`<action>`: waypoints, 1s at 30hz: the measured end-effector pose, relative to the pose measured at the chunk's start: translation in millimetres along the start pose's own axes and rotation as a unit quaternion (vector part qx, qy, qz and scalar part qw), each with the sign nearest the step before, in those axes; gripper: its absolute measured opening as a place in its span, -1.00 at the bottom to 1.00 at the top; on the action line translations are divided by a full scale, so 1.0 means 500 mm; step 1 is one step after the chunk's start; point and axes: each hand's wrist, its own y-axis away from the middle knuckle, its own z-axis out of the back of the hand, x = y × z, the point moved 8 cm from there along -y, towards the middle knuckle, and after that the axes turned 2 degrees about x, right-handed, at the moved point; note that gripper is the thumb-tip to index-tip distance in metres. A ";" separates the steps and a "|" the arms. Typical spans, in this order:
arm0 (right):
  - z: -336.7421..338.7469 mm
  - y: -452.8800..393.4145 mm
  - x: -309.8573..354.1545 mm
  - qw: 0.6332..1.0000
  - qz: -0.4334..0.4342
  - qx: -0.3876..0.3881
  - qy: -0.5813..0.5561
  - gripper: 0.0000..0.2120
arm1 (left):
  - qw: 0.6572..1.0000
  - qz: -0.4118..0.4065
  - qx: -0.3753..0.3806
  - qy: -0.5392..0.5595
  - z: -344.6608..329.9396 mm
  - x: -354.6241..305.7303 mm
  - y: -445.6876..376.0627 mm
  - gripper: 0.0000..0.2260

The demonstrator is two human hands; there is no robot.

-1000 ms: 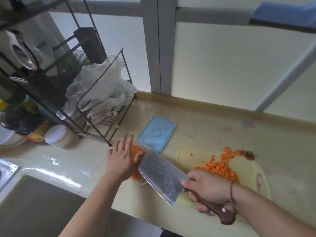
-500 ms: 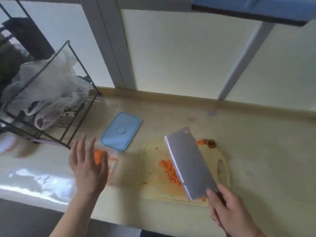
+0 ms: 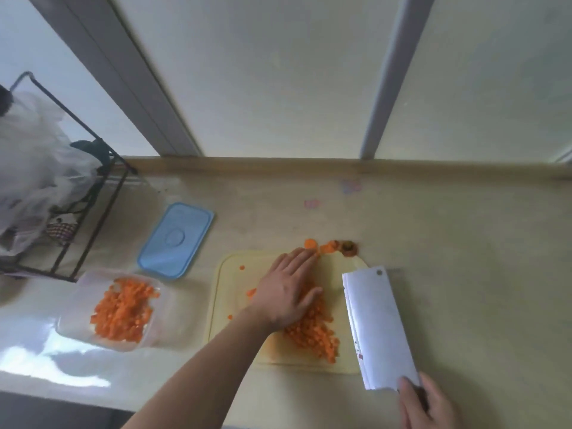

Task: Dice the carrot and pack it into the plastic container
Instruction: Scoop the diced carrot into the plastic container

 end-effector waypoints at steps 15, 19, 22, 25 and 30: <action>-0.054 -0.012 0.005 0.979 0.042 0.055 0.190 -0.18 | 0.997 -0.029 -0.063 -0.030 -0.025 -0.030 0.070 -0.34; -0.099 -0.006 0.016 0.960 0.002 0.114 0.257 -0.41 | 0.996 0.012 -0.069 -0.046 -0.040 -0.043 0.084 -0.24; -0.128 -0.007 0.048 0.951 0.006 0.104 0.291 -0.69 | 0.995 0.035 -0.062 -0.063 -0.049 -0.046 0.081 -0.19; -0.167 -0.005 0.069 0.945 0.007 0.147 0.291 -0.68 | 0.995 0.039 -0.059 -0.076 -0.053 -0.046 0.080 -0.20; -0.185 -0.004 0.105 0.910 0.072 0.150 0.379 -0.42 | 0.993 0.038 -0.090 -0.061 -0.050 -0.049 0.080 -0.29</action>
